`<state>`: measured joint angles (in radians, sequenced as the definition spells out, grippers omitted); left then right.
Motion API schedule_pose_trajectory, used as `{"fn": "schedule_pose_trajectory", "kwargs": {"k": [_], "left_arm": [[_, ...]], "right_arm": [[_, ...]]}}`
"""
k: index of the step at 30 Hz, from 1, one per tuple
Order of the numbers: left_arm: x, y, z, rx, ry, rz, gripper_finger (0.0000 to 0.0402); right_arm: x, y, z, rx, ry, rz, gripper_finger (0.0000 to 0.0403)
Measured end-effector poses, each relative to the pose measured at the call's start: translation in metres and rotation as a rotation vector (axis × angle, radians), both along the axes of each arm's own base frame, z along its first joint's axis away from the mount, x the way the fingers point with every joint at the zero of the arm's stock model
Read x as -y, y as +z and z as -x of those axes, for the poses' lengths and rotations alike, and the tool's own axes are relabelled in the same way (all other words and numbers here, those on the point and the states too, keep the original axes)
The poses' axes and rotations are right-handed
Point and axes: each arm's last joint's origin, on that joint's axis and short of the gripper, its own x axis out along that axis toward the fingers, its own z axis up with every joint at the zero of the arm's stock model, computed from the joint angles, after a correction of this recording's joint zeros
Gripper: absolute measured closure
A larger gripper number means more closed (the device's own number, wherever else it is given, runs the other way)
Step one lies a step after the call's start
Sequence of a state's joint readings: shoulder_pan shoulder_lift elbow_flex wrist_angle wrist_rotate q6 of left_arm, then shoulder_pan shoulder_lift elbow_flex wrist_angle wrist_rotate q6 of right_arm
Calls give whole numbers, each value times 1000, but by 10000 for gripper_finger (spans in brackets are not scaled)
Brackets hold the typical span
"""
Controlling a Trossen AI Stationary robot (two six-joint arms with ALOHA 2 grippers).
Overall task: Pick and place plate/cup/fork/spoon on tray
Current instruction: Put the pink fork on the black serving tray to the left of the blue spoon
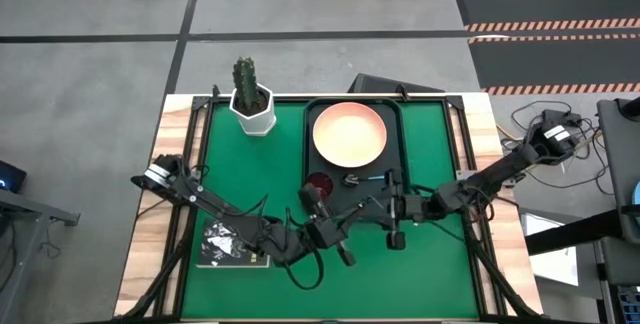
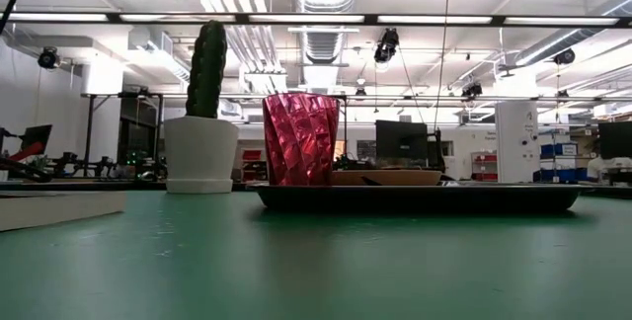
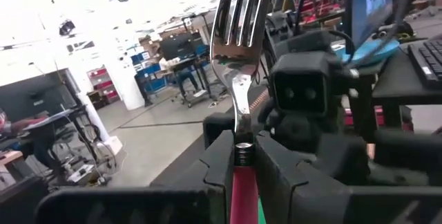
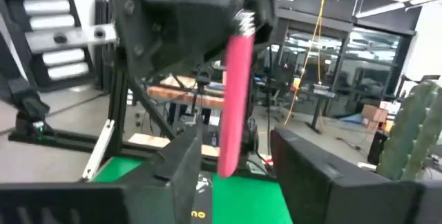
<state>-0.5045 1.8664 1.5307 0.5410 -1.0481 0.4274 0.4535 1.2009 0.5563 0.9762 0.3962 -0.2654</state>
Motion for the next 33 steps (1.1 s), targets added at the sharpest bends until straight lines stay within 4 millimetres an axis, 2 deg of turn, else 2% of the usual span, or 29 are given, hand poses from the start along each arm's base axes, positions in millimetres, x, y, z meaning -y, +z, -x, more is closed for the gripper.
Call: {"fn": "schedule_pose_trajectory", "kwargs": {"k": [5,10,14,19,27,33], "left_arm": [[-3,0,-2,10,-24,4,375],[-2,0,-3,32,-61,32,375],[-3,0,-3,30,-56,34,375],[-4,-2,-3,14,-26,31,375],[2,-4,1,10,53,65,373],[5,-8,3,-23,64,60,339]], "right_arm": [[-7,1,-15,-9,-21,25,217],[-10,5,-26,-7,-84,64,221],[-11,8,-31,-10,-140,65,267],[-11,5,-32,-40,-168,72,373],[-5,13,-17,-165,-108,-11,386],[1,20,-3,-254,-30,-91,387]]}}
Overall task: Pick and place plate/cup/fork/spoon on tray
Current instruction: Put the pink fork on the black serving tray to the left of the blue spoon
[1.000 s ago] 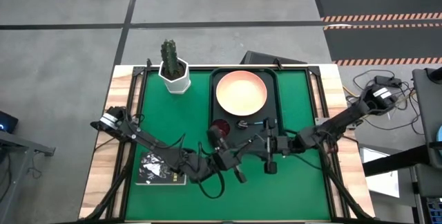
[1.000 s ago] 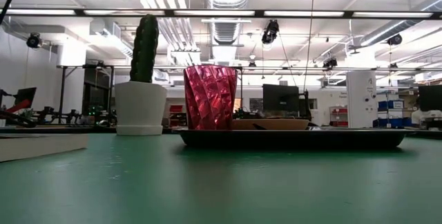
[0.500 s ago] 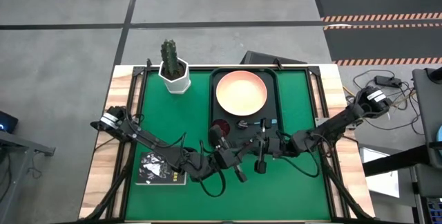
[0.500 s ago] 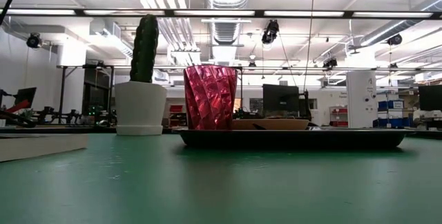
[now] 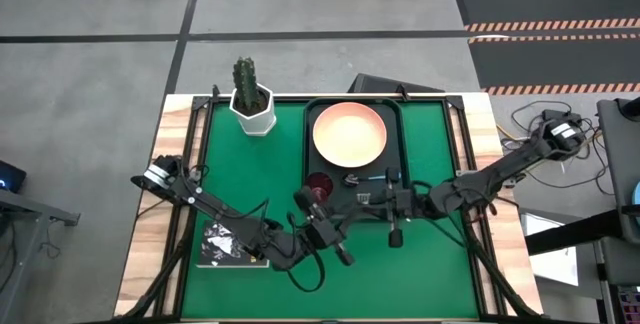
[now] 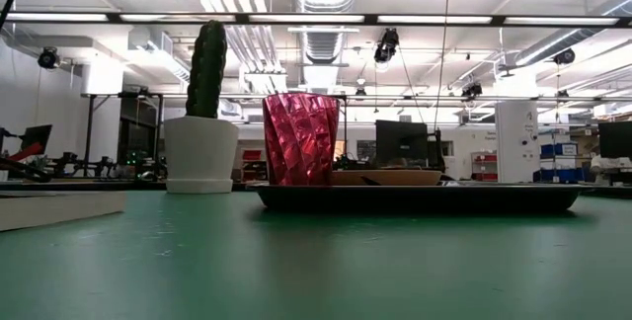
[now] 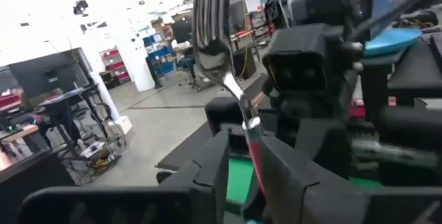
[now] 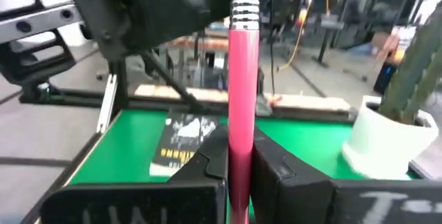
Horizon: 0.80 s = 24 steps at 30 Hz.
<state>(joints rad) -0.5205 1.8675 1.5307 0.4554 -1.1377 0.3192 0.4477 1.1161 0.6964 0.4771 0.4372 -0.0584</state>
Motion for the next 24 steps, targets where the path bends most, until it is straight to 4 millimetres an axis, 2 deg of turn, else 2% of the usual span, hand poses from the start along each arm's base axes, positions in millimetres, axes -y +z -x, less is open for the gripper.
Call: {"fn": "schedule_pose_trajectory", "kwargs": {"k": [4,7,11,14,18,24], "left_arm": [[3,-9,1,-83,-10,-33,308],[11,-15,9,-161,-59,-45,292],[19,-16,28,-278,-359,85,280],[21,-22,30,-311,-530,218,278],[19,-47,27,-303,-523,231,278],[12,-71,34,-259,-501,368,273]], "right_arm": [[5,0,11,-87,31,-26,387],[11,-1,24,-221,134,-92,387],[20,-12,42,-525,268,-233,387],[20,-26,51,-688,320,-268,387],[17,-40,49,-812,343,-308,387],[12,-60,40,-951,303,-395,387]]}}
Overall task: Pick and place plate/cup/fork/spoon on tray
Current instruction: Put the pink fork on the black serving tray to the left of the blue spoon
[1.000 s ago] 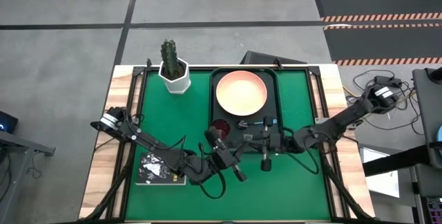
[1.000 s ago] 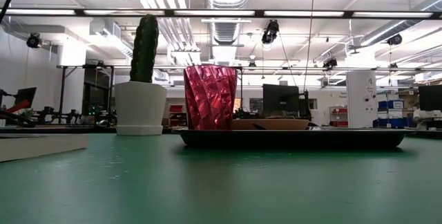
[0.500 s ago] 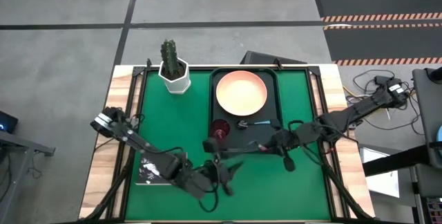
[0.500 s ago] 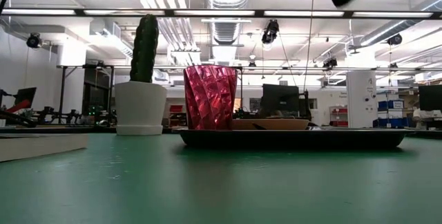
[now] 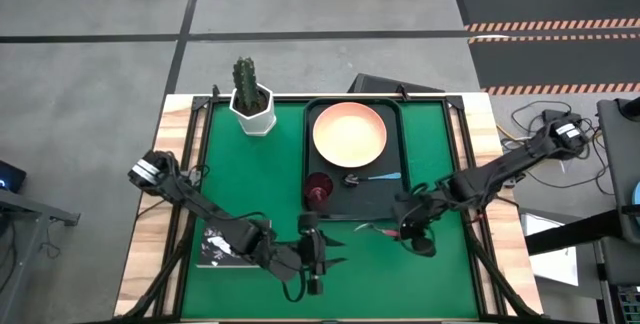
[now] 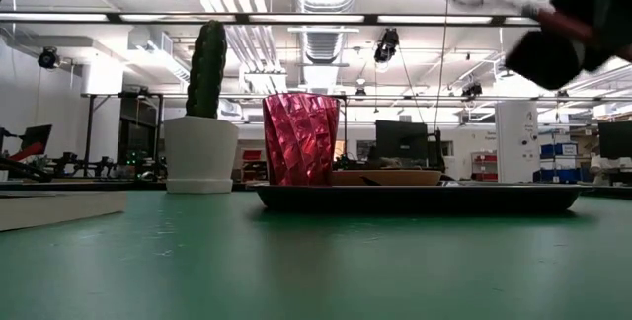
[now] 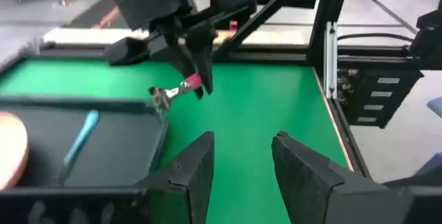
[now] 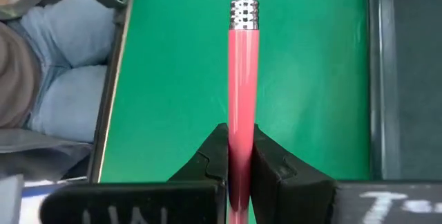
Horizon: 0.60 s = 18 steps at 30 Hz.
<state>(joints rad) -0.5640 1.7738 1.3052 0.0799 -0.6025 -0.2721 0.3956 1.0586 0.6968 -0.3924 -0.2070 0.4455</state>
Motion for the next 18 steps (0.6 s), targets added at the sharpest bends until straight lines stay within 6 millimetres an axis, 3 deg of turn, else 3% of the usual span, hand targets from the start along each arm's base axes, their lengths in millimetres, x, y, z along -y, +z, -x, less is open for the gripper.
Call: {"fn": "schedule_pose_trajectory", "kwargs": {"k": [10,18], "left_arm": [[-10,-21,4,103,86,95,194],[-29,-36,-2,198,133,145,180]], "right_arm": [[-4,-15,-9,-137,-128,-68,387],[-6,-13,-15,-84,-135,-105,387]]}}
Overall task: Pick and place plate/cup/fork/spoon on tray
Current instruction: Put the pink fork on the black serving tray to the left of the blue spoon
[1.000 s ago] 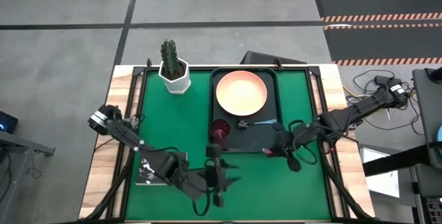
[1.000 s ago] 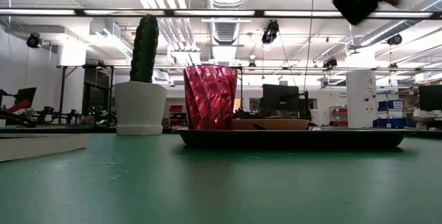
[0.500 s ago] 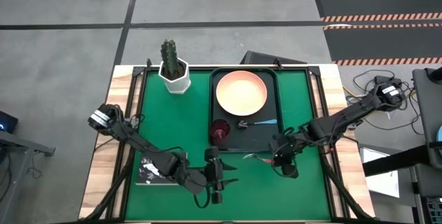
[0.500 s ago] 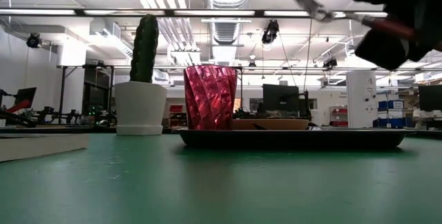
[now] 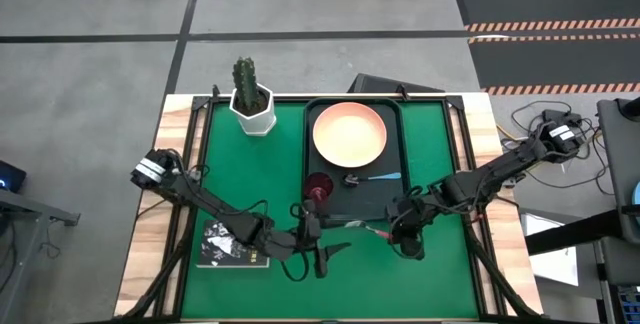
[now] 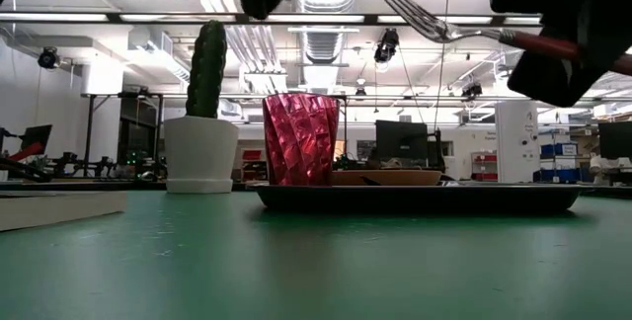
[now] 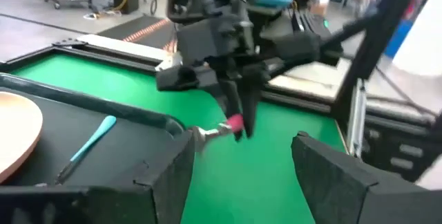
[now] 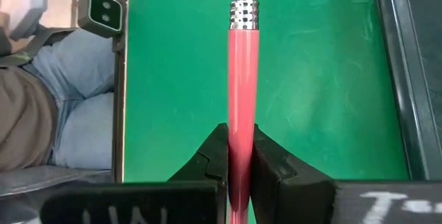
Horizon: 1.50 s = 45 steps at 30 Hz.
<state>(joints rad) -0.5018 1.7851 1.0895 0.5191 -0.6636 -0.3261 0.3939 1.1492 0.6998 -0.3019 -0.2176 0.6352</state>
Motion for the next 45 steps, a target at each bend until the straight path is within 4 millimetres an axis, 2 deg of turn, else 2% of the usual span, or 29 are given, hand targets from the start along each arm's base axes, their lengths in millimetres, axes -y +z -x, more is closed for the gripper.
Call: {"fn": "schedule_pose_trajectory", "kwargs": {"k": [13,16,19,23,26,28,38,45], "left_arm": [[-14,-24,-18,8,50,-12,181],[-15,-27,-20,14,51,-14,196],[-15,-28,-21,29,48,-27,231],[-15,-28,-21,27,48,-32,304],[-15,-28,-21,29,52,-26,373],[-15,-27,-21,36,54,-20,392],[-16,-25,-20,81,152,79,401],[-19,-25,-19,106,248,120,401]], "right_arm": [[-1,2,-2,44,13,-5,387],[-1,2,-2,44,13,-5,387],[-1,2,-3,47,10,1,387],[-1,2,-3,47,10,2,386],[-1,2,-3,59,9,26,373],[0,2,-3,72,-5,50,357],[3,7,-4,132,-63,133,271],[1,26,-13,284,-85,341,252]]}}
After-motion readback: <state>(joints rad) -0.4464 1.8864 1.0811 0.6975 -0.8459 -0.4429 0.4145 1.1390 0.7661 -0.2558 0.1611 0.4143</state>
